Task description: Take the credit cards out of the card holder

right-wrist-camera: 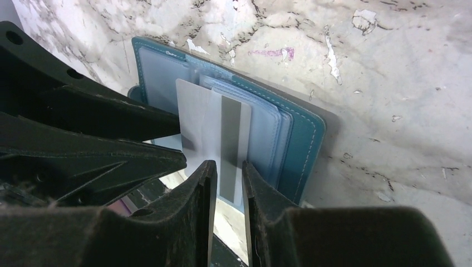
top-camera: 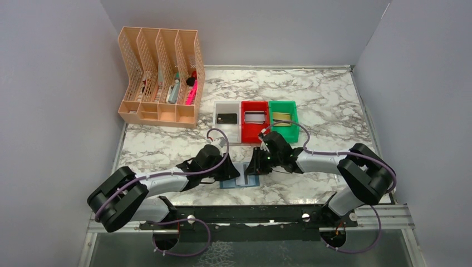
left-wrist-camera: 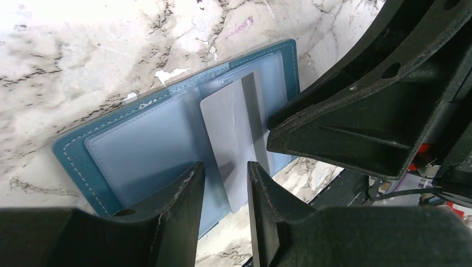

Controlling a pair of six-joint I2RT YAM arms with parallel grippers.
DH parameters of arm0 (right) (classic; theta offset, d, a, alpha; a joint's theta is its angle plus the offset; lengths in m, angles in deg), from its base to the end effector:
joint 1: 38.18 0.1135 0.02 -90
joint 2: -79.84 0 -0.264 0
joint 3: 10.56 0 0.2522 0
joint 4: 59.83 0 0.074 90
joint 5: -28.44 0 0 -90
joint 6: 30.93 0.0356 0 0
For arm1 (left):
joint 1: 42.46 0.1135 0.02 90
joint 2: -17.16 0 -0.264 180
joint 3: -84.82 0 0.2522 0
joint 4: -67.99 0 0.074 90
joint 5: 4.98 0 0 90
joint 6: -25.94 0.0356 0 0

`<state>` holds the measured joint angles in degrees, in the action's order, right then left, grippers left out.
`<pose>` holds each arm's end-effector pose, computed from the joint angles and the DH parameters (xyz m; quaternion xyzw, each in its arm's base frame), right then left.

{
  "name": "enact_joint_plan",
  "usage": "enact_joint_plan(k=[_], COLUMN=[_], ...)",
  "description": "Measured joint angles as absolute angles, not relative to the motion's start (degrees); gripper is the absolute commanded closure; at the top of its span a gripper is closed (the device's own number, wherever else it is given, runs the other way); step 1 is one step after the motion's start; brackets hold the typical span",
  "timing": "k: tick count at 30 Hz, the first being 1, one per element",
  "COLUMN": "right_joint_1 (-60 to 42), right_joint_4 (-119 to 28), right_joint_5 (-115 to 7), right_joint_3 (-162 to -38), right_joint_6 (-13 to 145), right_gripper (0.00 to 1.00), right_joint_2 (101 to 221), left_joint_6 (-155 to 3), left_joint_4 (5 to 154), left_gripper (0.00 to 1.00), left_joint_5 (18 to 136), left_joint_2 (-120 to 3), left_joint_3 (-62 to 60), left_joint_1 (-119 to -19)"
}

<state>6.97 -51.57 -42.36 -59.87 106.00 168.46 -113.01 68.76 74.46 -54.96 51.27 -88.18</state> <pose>0.1901 0.2077 0.1382 -0.0461 0.9200 0.3648 0.1358 0.1492 -0.1624 0.1384 0.0140 0.9008 -0.3696 0.2276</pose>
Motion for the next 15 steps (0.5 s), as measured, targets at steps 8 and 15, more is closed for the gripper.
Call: enact_joint_plan(k=[8, 15], right_joint_1=[6.97, 6.97], right_joint_4=[-52.79, -53.14], right_joint_5=[-42.38, -42.58], right_joint_3=[-59.45, -59.17], right_joint_6=[108.15, 109.06], right_gripper=[0.72, 0.72], right_joint_2=[169.14, 169.14], left_joint_6=[-115.56, -116.53], left_joint_4=[63.54, 63.36], left_gripper=[0.74, 0.94], left_joint_5=[73.41, 73.50], left_joint_2=[-56.73, -56.60], left_joint_3=[52.95, 53.76], left_joint_1=[-88.15, -88.15])
